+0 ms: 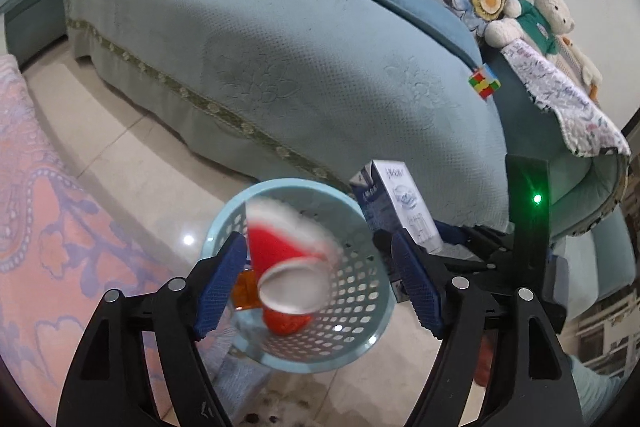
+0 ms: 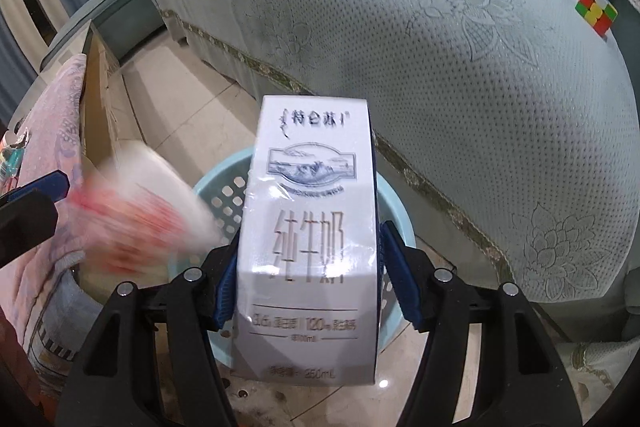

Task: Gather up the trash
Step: 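Drop the paper cup and milk carton into the wastebasket with both tools, then move both open tools back toward the bottles on the table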

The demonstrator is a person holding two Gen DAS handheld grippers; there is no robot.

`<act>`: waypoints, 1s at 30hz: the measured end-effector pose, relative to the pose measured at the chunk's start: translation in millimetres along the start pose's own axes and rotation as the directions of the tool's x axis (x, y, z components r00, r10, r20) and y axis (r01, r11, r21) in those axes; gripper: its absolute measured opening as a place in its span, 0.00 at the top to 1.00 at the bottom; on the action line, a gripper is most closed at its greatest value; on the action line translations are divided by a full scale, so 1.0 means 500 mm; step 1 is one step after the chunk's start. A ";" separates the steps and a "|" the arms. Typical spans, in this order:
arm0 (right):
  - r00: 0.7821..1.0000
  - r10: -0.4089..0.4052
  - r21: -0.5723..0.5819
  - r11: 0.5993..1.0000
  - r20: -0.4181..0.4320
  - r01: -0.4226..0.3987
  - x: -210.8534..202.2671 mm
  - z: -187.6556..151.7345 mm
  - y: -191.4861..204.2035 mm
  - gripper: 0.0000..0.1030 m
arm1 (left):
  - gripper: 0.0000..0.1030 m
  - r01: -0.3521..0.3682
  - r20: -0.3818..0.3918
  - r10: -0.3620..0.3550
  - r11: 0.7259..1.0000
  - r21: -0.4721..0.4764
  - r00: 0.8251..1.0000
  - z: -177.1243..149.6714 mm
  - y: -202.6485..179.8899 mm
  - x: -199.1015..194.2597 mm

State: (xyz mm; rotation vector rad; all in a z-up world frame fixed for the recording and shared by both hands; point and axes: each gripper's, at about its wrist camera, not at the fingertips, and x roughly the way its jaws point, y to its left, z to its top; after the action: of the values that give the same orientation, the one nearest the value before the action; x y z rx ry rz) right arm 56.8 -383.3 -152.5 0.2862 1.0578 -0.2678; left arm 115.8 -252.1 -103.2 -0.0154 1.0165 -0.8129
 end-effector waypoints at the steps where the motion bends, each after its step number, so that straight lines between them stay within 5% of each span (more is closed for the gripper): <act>1: 1.000 -0.004 0.004 1.000 0.000 0.004 0.001 0.000 -0.001 0.36 | 0.29 -0.003 -0.001 0.003 1.000 0.005 1.000 -0.001 0.000 -0.002; 10: 0.999 0.006 -0.016 1.000 0.036 -0.005 -0.035 0.002 0.006 0.36 | 0.30 0.002 0.074 -0.004 1.000 0.030 0.997 -0.004 -0.005 -0.060; 18: 0.983 0.117 -0.120 0.988 0.140 -0.100 -0.111 0.015 0.101 0.36 | 0.31 -0.018 0.182 0.013 1.000 0.024 0.983 -0.007 0.007 -0.158; 24: 0.951 0.230 -0.244 0.953 0.206 -0.178 -0.170 0.042 0.211 0.36 | 0.31 -0.077 0.302 0.079 0.997 -0.017 0.950 -0.013 0.047 -0.299; 30: 0.910 0.358 -0.376 0.888 0.209 -0.263 -0.197 0.072 0.379 0.39 | 0.31 -0.173 0.401 0.235 0.967 -0.186 0.885 -0.047 0.184 -0.450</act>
State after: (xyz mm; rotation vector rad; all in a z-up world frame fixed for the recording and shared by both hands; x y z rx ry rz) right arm 106.7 -212.2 -29.7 0.0995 0.7502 0.1684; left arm 93.0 -41.4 17.9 -0.1983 0.6497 -0.5084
